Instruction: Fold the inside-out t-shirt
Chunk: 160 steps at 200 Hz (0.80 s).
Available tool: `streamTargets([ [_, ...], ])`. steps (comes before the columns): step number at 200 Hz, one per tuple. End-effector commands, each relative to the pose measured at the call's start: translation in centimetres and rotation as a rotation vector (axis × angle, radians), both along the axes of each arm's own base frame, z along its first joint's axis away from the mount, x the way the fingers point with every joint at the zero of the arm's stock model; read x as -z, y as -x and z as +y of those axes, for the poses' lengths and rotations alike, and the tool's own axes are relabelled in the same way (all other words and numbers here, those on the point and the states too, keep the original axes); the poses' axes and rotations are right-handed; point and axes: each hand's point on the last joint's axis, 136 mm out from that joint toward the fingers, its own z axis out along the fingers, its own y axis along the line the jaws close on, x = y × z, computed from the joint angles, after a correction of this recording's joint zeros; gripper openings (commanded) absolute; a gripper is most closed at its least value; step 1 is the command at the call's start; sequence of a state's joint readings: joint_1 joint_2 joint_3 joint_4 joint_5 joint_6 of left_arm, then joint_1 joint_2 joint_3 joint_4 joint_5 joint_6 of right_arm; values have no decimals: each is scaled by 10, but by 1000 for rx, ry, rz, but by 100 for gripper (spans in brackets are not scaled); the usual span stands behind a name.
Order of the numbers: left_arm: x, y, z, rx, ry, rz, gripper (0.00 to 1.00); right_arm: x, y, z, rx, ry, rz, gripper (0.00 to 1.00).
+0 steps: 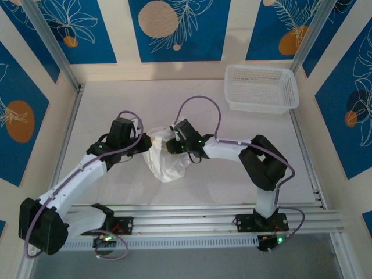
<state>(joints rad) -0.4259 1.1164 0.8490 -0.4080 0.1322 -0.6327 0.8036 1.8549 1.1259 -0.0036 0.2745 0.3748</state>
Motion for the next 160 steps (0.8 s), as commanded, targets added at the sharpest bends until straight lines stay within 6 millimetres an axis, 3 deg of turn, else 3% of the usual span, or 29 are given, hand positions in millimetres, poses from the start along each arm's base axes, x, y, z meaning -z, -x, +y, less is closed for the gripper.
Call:
streamTargets([
  [1,0,-2,47,-214,-102,50,0,-31,-7,-5,17,-6,-45,2],
  [14,14,1,72,-308,-158,114,0,-64,6,-9,1,-78,-32,0],
  [27,32,-1,87,-344,-169,166,0,-111,30,-8,-100,-252,-15,0],
  [44,57,-3,90,-338,-144,226,0,-170,63,-10,-261,-511,-5,0],
  [56,69,-6,87,-324,-114,251,6,-188,70,-19,-283,-587,8,0],
  [71,68,-8,77,-288,-70,250,28,-197,70,-27,-286,-623,38,0],
  [81,59,-9,73,-275,-41,222,50,-202,69,-29,-299,-643,43,0],
  [93,40,-9,69,-252,-9,156,71,-204,69,-29,-315,-646,35,0],
  [101,21,-9,63,-209,20,89,78,-204,68,-28,-323,-643,35,0],
  [131,-48,6,24,77,104,-162,89,-207,72,-22,-389,-649,47,0],
  [143,-57,14,11,174,72,-200,91,-208,74,-21,-409,-654,58,0],
  [160,-50,22,-3,297,-22,-187,94,-209,73,-22,-410,-652,62,0],
])
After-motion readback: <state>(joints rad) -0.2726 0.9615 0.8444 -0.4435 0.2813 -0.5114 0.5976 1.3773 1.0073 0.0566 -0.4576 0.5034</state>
